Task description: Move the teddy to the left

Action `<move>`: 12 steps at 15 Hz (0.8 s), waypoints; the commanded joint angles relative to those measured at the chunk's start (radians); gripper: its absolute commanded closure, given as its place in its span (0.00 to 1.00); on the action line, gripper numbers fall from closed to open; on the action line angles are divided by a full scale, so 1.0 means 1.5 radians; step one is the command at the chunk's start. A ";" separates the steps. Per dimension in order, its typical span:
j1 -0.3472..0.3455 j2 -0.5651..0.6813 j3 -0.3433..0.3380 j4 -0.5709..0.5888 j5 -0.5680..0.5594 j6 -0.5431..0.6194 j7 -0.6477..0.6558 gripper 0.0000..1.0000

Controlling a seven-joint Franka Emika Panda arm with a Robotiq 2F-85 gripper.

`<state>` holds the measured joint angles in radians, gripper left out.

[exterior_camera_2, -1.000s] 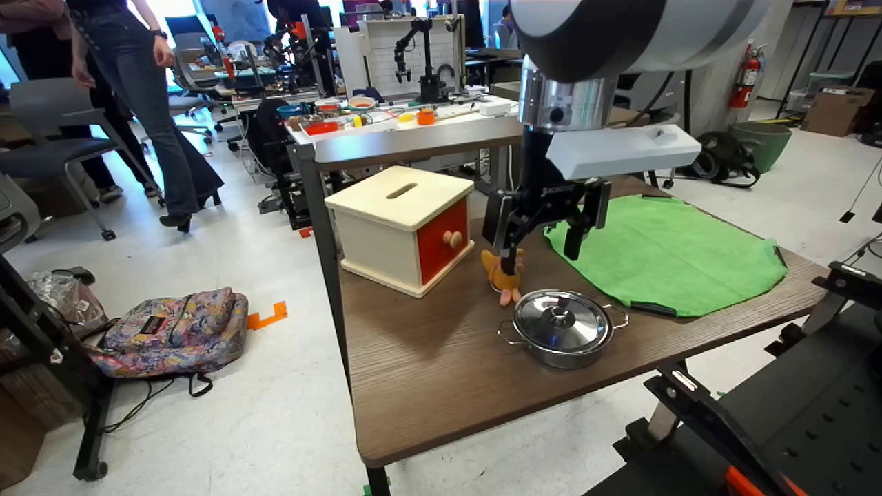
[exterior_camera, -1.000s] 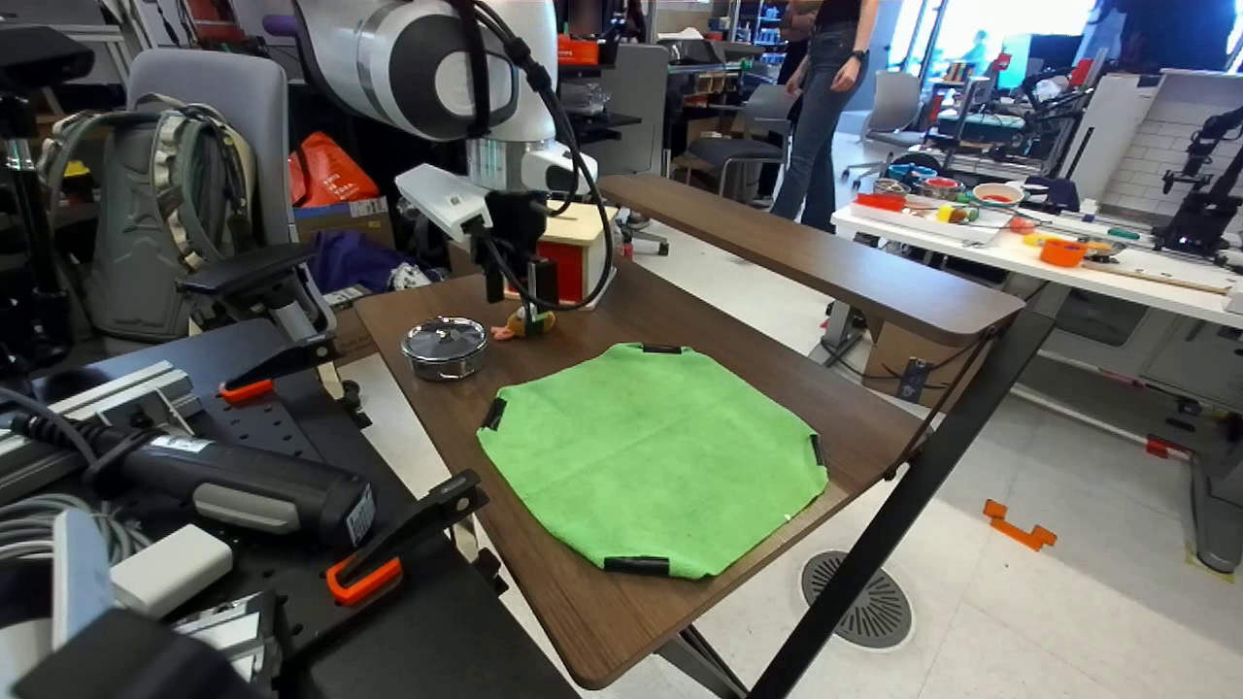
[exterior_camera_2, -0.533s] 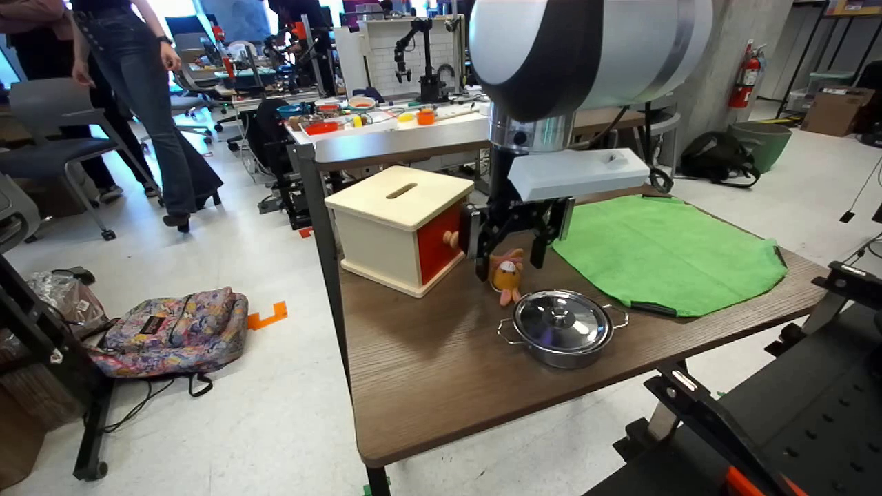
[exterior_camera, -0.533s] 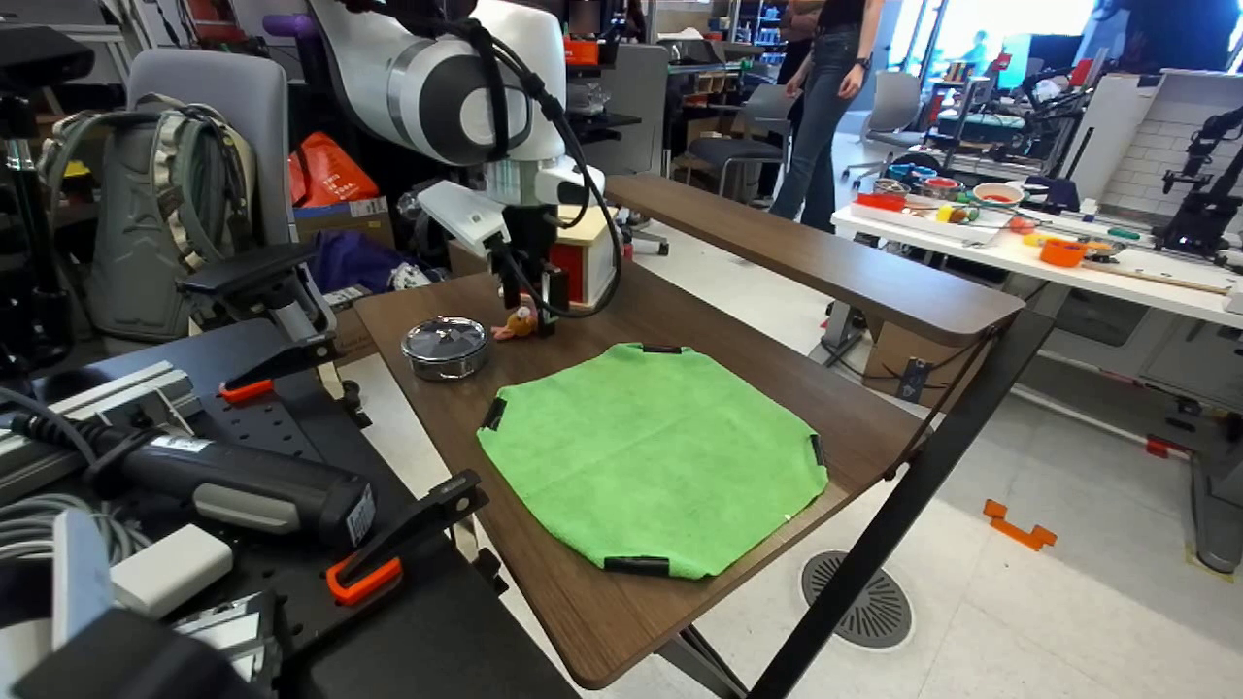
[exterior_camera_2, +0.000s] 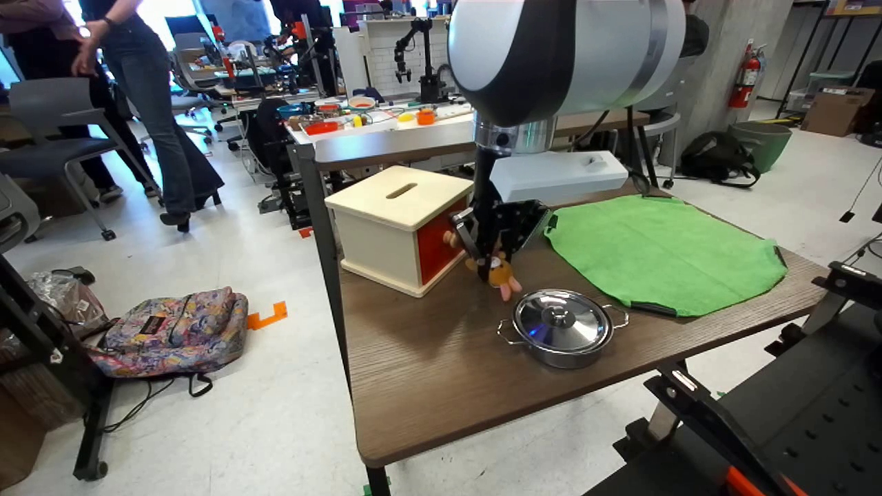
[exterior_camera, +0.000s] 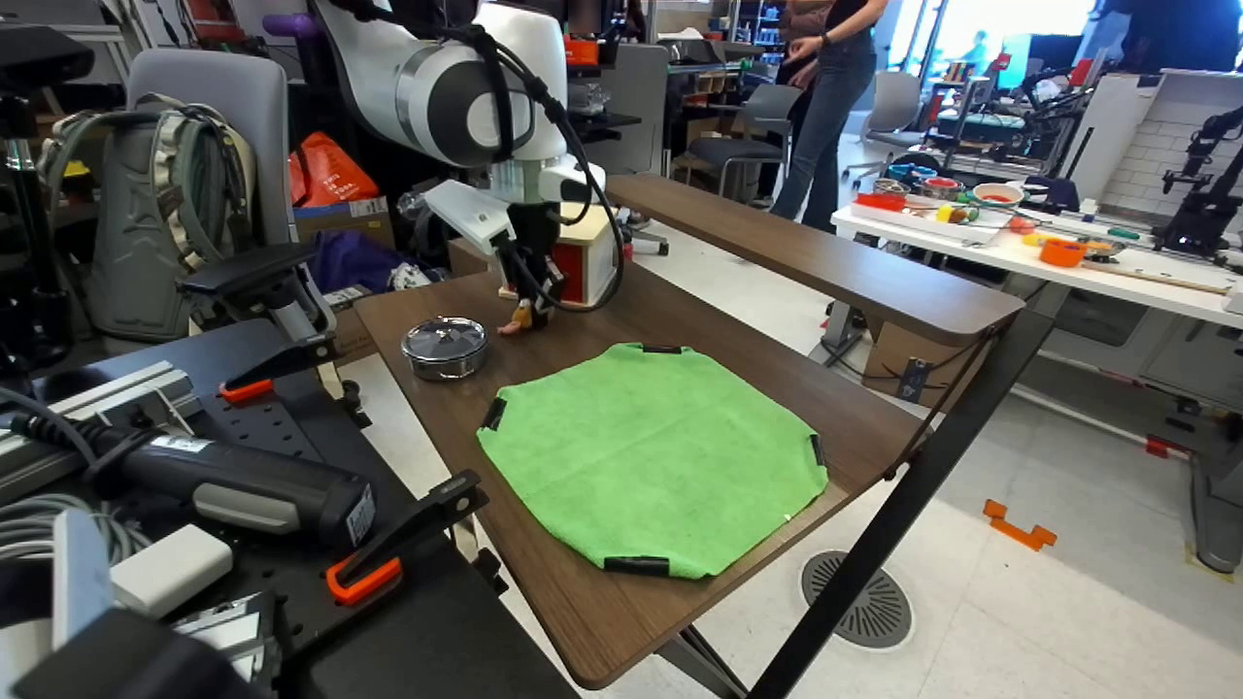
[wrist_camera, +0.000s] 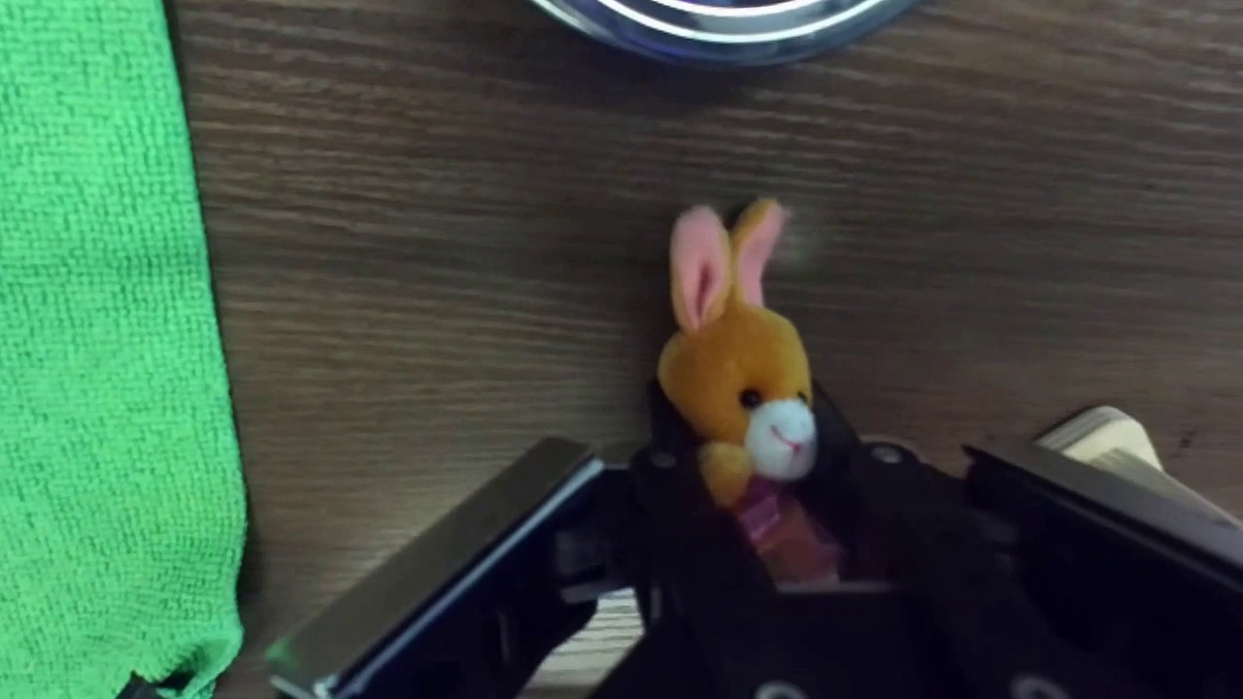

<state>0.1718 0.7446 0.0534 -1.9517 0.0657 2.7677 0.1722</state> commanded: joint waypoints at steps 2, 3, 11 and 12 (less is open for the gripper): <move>-0.001 -0.029 0.022 -0.013 0.012 -0.011 0.000 0.97; -0.003 -0.038 0.032 -0.017 0.016 -0.019 -0.003 0.95; -0.016 -0.110 0.113 -0.053 0.059 -0.065 -0.031 0.96; -0.014 -0.115 0.120 -0.055 0.065 -0.070 -0.034 0.96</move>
<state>0.1670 0.6249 0.1914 -1.9972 0.1197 2.6978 0.1604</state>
